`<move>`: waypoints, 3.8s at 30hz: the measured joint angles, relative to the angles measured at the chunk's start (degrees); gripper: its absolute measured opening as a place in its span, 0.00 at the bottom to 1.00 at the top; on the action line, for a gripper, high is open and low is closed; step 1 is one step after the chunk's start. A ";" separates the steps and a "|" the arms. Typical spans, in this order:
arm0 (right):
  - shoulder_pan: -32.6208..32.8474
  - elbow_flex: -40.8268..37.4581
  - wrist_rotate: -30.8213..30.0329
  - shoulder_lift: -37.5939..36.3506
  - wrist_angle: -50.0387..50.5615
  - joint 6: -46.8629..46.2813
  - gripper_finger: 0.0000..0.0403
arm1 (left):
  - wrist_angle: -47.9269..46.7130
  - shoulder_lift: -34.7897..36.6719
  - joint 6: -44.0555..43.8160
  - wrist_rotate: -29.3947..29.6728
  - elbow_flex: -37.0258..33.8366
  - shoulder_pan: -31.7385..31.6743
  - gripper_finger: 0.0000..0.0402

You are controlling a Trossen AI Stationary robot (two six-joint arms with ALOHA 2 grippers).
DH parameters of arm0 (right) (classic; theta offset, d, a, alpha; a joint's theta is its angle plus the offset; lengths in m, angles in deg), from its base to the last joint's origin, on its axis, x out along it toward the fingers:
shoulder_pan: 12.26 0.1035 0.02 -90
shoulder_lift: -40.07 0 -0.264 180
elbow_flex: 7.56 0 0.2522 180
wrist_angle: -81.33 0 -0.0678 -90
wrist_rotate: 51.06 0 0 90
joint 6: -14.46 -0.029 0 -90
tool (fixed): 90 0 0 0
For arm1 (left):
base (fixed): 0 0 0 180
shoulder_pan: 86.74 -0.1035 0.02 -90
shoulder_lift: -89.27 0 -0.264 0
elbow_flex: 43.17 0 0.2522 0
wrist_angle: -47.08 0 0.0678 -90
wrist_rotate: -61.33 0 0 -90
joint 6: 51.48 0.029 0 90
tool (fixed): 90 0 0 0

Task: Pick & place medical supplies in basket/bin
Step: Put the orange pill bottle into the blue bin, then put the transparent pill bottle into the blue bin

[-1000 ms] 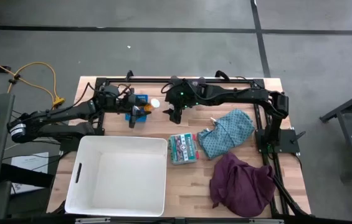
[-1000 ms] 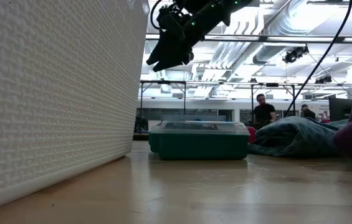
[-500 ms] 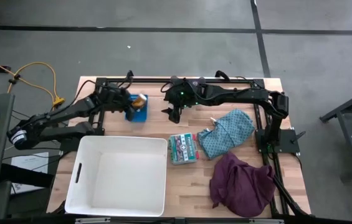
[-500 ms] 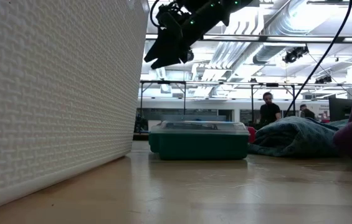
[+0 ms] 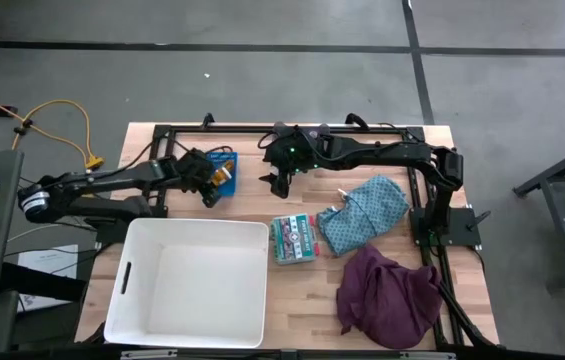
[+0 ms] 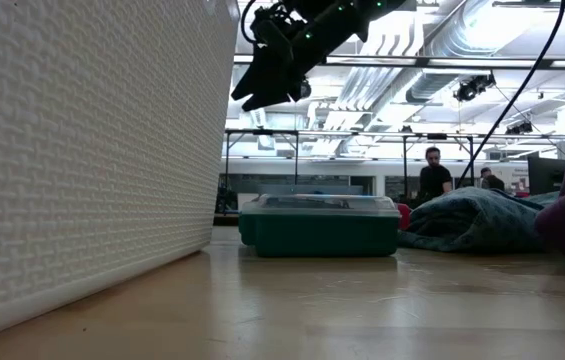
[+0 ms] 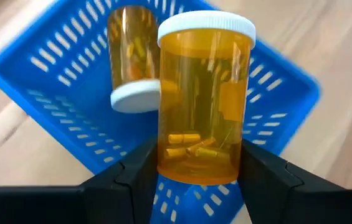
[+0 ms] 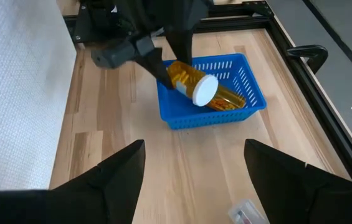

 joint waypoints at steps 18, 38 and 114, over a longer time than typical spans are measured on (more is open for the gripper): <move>0.01 0.00 0.00 -0.01 0.02 0.00 0.65 | 1.88 -5.68 -4.09 0.15 0.02 -3.14 0.50; 0.01 0.00 -0.01 -0.01 0.02 -0.01 0.65 | 3.65 -2.67 -2.76 0.08 0.02 -3.14 0.52; 0.01 0.00 -1.16 -0.03 -1.19 0.01 0.65 | 23.63 11.83 21.51 -8.77 1.36 2.71 0.52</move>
